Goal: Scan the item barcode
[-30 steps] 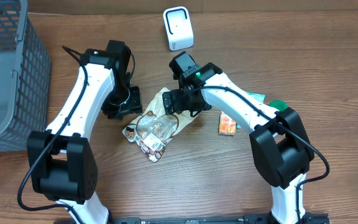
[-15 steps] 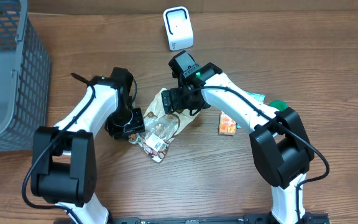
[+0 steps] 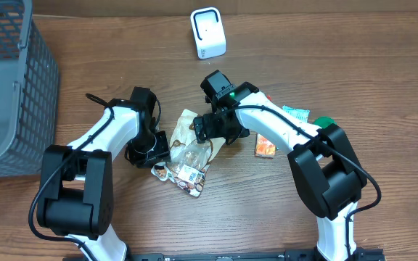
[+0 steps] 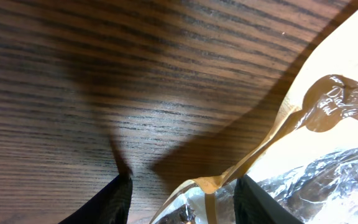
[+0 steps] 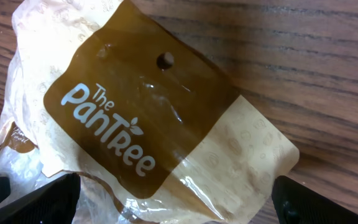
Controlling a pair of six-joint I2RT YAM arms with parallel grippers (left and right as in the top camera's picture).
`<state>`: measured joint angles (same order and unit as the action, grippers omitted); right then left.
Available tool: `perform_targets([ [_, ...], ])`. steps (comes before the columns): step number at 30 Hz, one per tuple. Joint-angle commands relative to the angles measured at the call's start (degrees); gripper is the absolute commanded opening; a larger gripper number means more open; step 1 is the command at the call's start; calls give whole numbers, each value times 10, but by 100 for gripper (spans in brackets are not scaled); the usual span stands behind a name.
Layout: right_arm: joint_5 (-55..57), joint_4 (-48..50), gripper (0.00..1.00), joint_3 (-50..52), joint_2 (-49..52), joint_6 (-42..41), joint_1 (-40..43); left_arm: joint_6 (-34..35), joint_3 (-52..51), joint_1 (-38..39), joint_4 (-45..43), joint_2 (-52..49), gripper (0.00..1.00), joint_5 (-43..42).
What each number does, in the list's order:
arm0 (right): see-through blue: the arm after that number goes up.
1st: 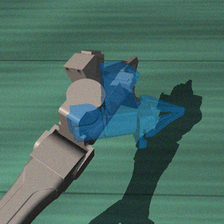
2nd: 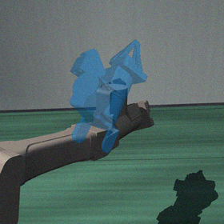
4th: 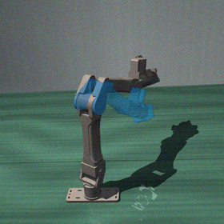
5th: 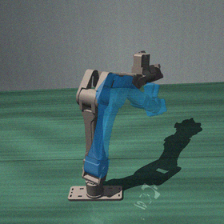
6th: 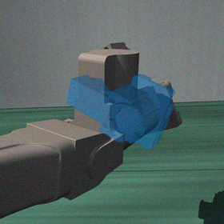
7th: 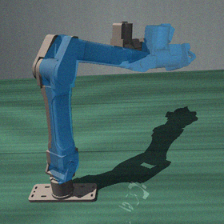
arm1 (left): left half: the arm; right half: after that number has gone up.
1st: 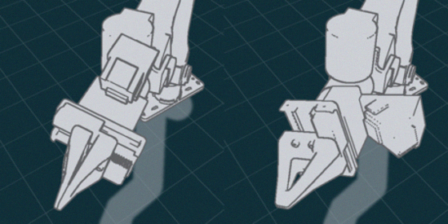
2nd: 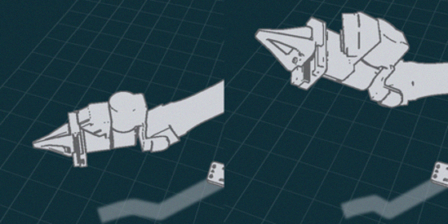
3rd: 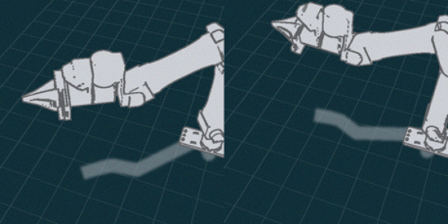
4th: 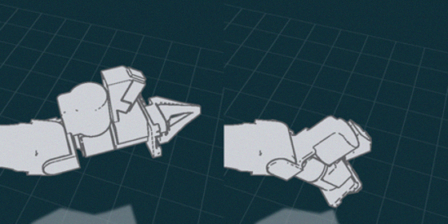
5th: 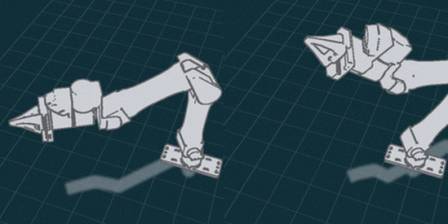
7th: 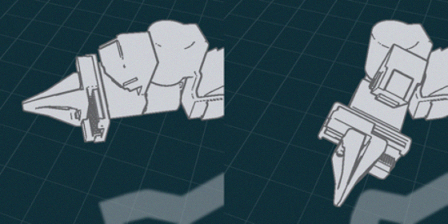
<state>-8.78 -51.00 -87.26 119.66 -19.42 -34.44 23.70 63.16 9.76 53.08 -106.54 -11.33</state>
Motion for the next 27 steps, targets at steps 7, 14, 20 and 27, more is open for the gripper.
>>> perform_targets([
  [7,-29,10,100,8,0,0,8,-28,80,-12,107,-7,52,-14],
  [14,-29,9,100,8,0,0,8,-65,155,-12,210,-7,65,-84],
  [20,-29,10,100,8,0,0,7,-74,166,-7,230,-7,100,-96],
  [27,-69,56,100,7,0,-33,16,-73,166,-8,217,-7,83,-118],
])
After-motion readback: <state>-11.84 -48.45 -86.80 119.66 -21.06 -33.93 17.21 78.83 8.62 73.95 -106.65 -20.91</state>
